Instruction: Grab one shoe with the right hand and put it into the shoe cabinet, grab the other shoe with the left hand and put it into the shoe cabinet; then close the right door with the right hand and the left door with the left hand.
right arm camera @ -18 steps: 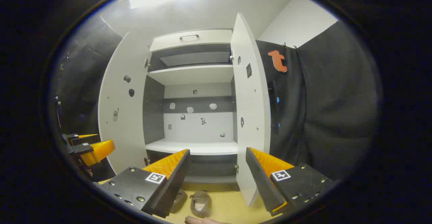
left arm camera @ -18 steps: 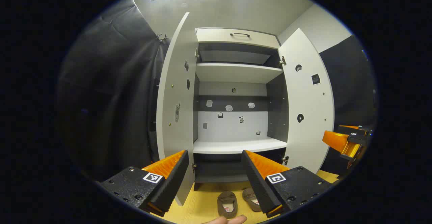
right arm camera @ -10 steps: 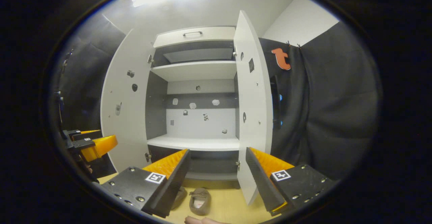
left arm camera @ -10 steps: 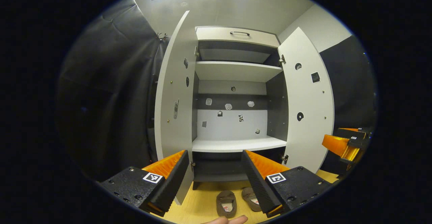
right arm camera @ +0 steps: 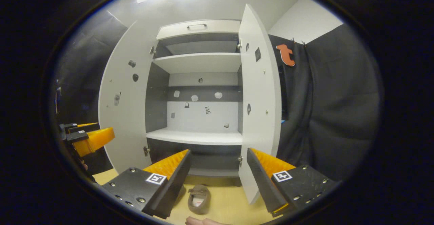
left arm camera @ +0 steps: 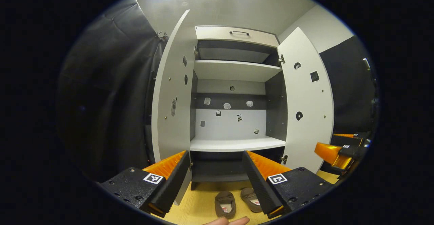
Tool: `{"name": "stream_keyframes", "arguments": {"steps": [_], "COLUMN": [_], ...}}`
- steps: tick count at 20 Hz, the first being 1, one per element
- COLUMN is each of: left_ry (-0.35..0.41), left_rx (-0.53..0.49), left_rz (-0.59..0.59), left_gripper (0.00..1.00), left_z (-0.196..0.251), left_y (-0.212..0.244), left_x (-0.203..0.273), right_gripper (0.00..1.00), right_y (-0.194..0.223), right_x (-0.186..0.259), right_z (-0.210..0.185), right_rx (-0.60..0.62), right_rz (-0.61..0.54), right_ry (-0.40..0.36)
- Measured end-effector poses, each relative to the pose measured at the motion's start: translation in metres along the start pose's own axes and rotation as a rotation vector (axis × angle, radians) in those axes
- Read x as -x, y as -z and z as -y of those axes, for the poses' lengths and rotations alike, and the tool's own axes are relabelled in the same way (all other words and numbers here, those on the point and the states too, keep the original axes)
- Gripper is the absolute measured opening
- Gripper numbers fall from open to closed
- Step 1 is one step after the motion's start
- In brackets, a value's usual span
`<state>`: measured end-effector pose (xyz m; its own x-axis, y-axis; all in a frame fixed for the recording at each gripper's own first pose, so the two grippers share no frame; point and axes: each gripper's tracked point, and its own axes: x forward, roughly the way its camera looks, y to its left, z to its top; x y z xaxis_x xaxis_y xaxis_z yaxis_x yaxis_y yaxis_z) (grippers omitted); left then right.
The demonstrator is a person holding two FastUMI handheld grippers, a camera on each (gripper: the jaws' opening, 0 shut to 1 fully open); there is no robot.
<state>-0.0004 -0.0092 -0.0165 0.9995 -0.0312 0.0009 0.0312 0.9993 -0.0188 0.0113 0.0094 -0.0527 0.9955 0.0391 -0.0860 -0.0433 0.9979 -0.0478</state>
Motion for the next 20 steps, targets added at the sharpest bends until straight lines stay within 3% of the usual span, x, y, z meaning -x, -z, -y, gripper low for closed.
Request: {"name": "stream_keyframes", "arguments": {"steps": [5, 8, 9, 10, 12, 14, 17, 18, 20], "left_ry": [-0.003, -0.016, -0.015, -0.017, -0.025, -0.02, -0.003, -0.002, -0.018], "left_rx": [-0.009, 0.031, 0.041, 0.046, 0.04, 0.043, 0.054, 0.049, 0.024], "left_rz": [0.036, 0.057, 0.058, 0.058, 0.047, 0.046, 0.061, 0.074, 0.114], "left_gripper": [0.96, 0.96, 0.96, 0.96, 0.96, 0.96, 0.96, 0.96, 0.96], "left_z": [0.0, -0.002, -0.002, -0.003, -0.005, -0.005, -0.003, -0.004, -0.008], "left_y": [0.0, 0.001, 0.002, 0.003, 0.008, 0.009, 0.004, 0.002, -0.007], "left_x": [0.007, 0.011, 0.011, 0.011, 0.008, 0.005, -0.002, -0.004, -0.012], "right_gripper": [0.98, 0.99, 0.94, 0.99, 0.94, 0.99, 0.94, 0.99, 0.99], "right_y": [0.067, 0.131, 0.152, 0.173, 0.209, 0.237, 0.27, 0.28, 0.306], "right_x": [-0.028, -0.048, -0.054, -0.062, -0.071, -0.075, -0.079, -0.082, -0.086], "right_z": [-0.035, -0.059, -0.065, -0.067, -0.07, -0.08, -0.094, -0.097, -0.1], "right_rx": [0.048, 0.029, 0.028, 0.036, 0.057, 0.044, 0.01, 0.002, -0.012], "right_rz": [-0.084, -0.193, -0.229, -0.259, -0.318, -0.365, -0.431, -0.448, -0.512], "right_ry": [-0.05, -0.102, -0.108, -0.107, -0.098, -0.121, -0.154, -0.159, -0.15]}}
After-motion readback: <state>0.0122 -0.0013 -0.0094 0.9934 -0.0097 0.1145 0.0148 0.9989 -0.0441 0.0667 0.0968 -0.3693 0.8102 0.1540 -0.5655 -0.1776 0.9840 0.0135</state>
